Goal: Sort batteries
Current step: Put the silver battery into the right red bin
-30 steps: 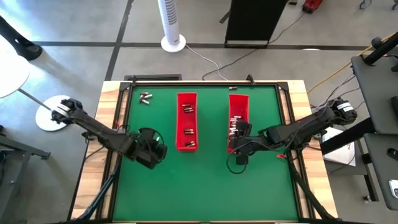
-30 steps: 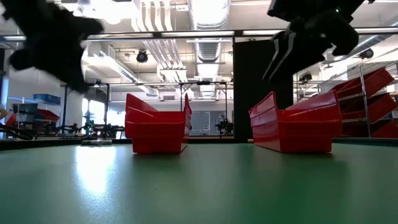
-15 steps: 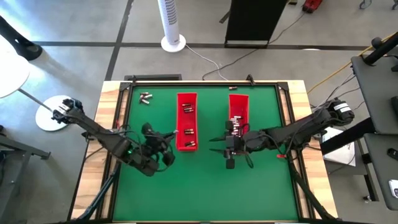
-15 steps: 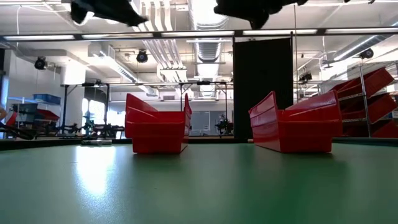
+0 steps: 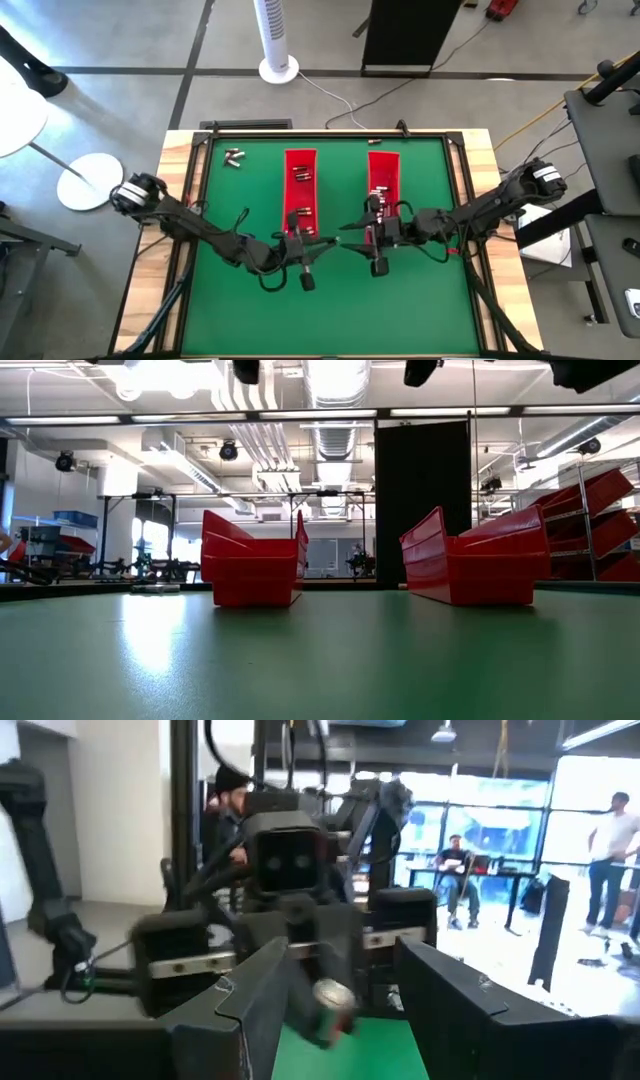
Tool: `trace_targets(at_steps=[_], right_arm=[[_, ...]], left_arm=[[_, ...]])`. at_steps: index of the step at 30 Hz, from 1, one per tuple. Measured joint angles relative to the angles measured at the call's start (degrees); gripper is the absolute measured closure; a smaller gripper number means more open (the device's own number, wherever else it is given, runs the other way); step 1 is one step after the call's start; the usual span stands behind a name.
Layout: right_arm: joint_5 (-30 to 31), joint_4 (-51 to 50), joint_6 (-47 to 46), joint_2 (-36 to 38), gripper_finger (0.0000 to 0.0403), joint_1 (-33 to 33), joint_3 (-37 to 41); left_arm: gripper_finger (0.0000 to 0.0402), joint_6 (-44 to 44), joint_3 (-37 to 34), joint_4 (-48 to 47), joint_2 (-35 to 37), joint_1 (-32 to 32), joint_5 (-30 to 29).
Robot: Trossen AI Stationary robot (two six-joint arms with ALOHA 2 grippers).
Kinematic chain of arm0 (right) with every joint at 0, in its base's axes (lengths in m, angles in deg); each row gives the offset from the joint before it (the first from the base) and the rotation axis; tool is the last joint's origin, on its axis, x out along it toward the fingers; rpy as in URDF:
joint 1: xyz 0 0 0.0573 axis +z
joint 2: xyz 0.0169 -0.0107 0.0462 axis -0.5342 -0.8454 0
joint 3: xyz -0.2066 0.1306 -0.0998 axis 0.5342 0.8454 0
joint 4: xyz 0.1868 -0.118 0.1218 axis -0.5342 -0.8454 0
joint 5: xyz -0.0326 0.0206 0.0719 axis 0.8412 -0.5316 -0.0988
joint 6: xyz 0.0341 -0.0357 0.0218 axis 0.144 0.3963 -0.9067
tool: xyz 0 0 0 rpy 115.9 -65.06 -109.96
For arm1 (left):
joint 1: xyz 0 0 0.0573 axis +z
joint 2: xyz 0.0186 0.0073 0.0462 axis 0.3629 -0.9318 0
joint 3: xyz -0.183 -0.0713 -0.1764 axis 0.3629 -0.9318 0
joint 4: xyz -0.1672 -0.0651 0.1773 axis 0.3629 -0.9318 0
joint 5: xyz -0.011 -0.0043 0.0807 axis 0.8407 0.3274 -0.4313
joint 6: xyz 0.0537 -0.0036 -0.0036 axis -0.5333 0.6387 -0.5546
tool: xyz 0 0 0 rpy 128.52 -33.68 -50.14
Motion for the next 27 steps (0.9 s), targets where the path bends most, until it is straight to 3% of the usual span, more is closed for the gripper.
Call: trace_targets(at_steps=[12, 27], right_arm=[[-0.1, 2.24, -0.07, 0.02, 0.026, -0.02, 1.53], [0.12, 2.55, 0.12, 0.04, 0.0303, -0.16, 0.94]], left_arm=[[0.0391, -2.53, 0.09, 10.02, -2.43, 3.22, 6.05], [0.0391, -3.63, 0.09, 10.6, -2.48, 4.76, 7.7]])
